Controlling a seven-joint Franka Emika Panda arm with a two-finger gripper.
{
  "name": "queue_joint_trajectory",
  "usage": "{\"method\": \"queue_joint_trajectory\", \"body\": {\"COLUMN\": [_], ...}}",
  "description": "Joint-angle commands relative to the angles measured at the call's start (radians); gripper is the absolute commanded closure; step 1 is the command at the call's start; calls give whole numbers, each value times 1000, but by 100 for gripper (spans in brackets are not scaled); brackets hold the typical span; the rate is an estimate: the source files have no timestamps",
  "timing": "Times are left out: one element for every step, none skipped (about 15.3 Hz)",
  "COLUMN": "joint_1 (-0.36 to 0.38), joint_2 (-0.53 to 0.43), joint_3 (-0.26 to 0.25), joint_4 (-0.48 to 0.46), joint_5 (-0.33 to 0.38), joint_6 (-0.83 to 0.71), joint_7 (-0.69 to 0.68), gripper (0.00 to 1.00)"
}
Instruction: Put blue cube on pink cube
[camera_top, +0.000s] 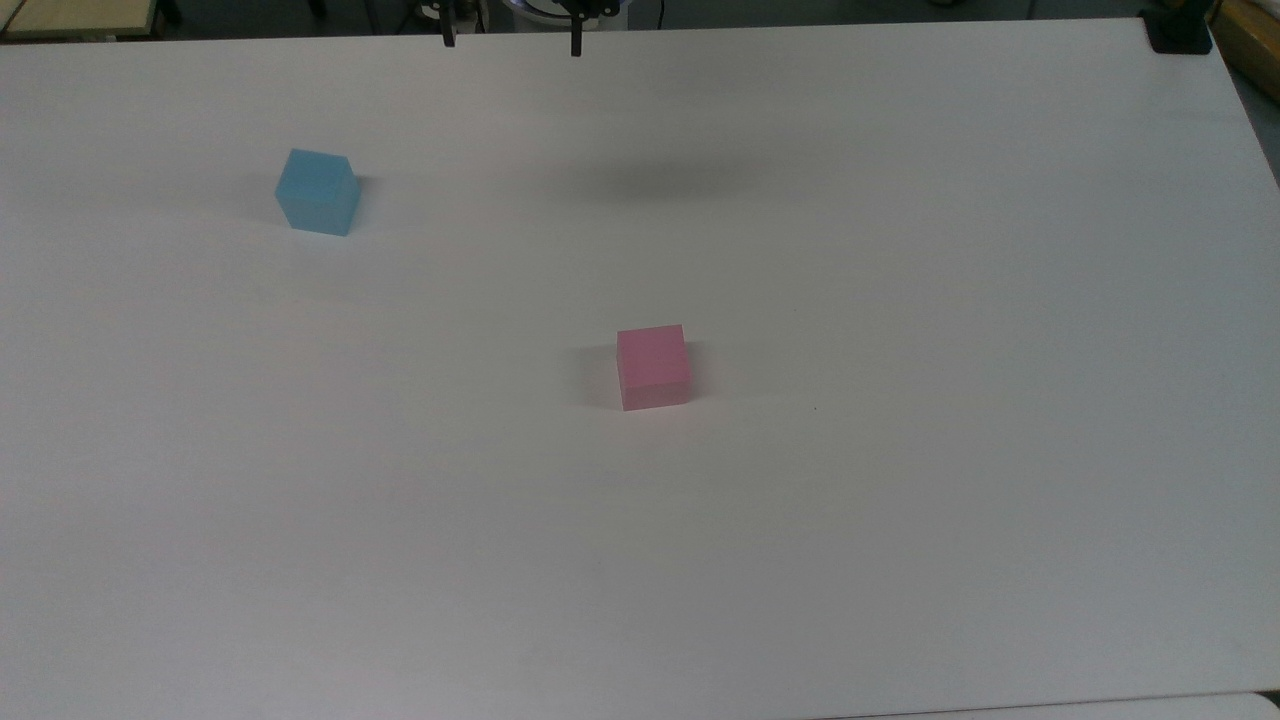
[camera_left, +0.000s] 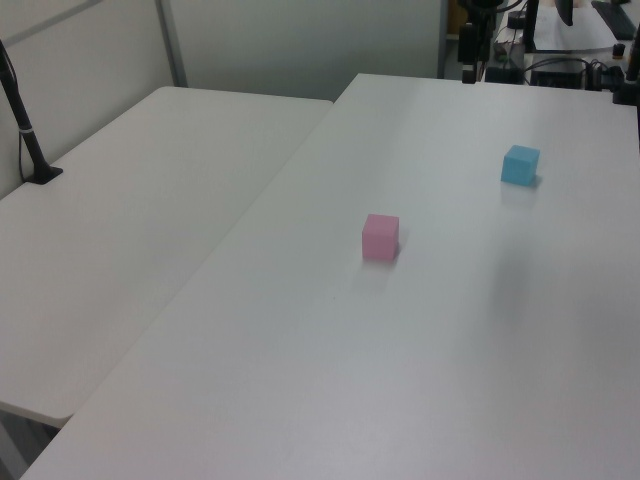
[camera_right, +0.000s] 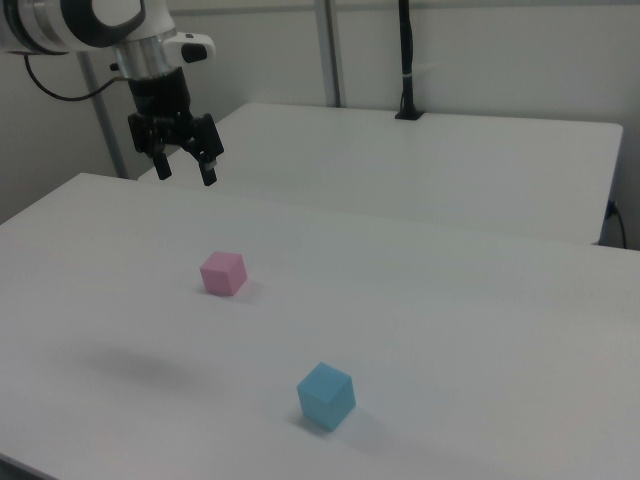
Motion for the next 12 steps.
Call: {"method": "queue_joint_trajectory", "body": {"joint_1": [-6,-6,-6,-5,-6,-6,-5,-5,-5,-5,-2,0], "joint_2": [1,1,1,1,1,1,1,1,1,1,1,1], "joint_3": [-7,-5,-5,-5,-5,-5,-5,-5,-5,-5,-5,-5], "joint_4": [8,8,8,8,8,8,8,8,8,7,1,0], "joint_5": [12,12,12,14,14,14,14,14,14,15,15,15], "joint_6": [-1,-1,-1,-3,-1,-1,-1,0,-1,-1,-1,-3], "joint_7": [18,18,18,18,18,18,18,19,19,19,19,19], "gripper": [0,0,0,0,0,0,0,0,0,0,0,0]}}
